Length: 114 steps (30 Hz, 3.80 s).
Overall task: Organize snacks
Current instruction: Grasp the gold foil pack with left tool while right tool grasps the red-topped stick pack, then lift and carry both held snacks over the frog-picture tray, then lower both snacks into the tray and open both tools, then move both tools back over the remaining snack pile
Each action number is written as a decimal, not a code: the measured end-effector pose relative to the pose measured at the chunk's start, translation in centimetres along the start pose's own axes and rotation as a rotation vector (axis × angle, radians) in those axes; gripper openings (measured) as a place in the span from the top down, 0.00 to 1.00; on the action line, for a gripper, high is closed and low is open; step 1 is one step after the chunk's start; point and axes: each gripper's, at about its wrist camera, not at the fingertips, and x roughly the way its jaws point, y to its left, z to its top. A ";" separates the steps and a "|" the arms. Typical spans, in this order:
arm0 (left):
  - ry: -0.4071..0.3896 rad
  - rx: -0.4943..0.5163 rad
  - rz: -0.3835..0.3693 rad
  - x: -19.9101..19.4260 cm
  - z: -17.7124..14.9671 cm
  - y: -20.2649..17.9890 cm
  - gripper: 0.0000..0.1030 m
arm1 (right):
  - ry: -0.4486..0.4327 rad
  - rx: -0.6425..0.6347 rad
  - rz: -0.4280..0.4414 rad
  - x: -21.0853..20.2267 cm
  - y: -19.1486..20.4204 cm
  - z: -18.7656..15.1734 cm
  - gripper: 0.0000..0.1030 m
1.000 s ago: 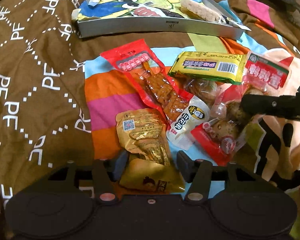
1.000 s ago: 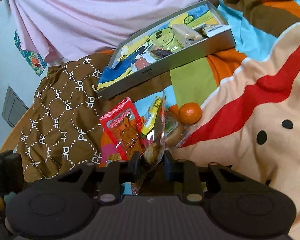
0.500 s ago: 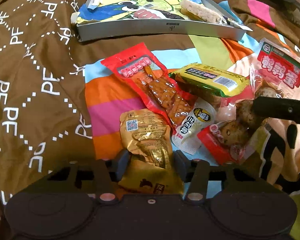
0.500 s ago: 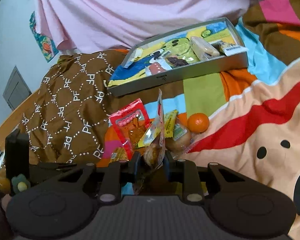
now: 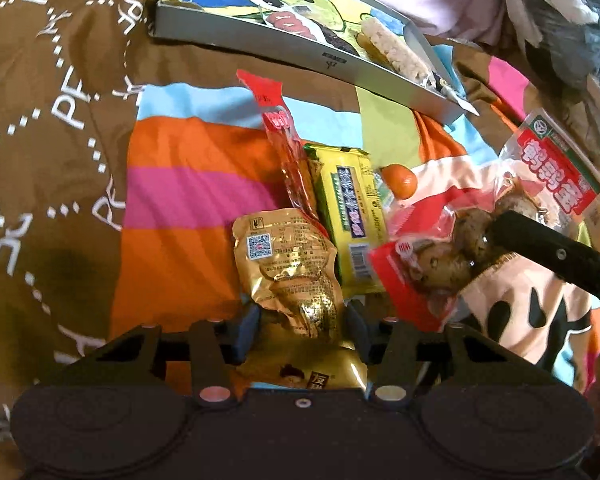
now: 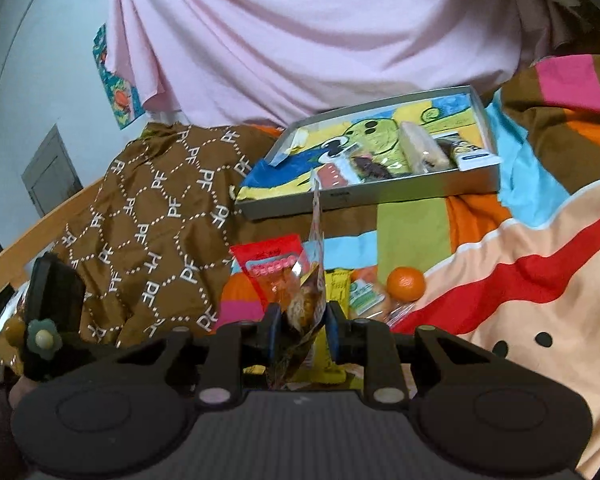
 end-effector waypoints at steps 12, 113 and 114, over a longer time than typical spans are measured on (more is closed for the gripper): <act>-0.076 -0.095 -0.102 -2.3 -2.9 -2.7 0.52 | -0.081 0.024 -0.015 -1.8 -1.0 0.7 0.75; -0.527 -0.114 0.315 -8.3 7.4 -6.2 0.01 | -0.316 -0.149 -0.163 -0.9 0.3 4.9 0.00; -0.521 -0.111 0.318 -8.4 6.8 -6.1 0.01 | -0.301 -0.155 -0.167 -1.0 0.6 4.4 0.00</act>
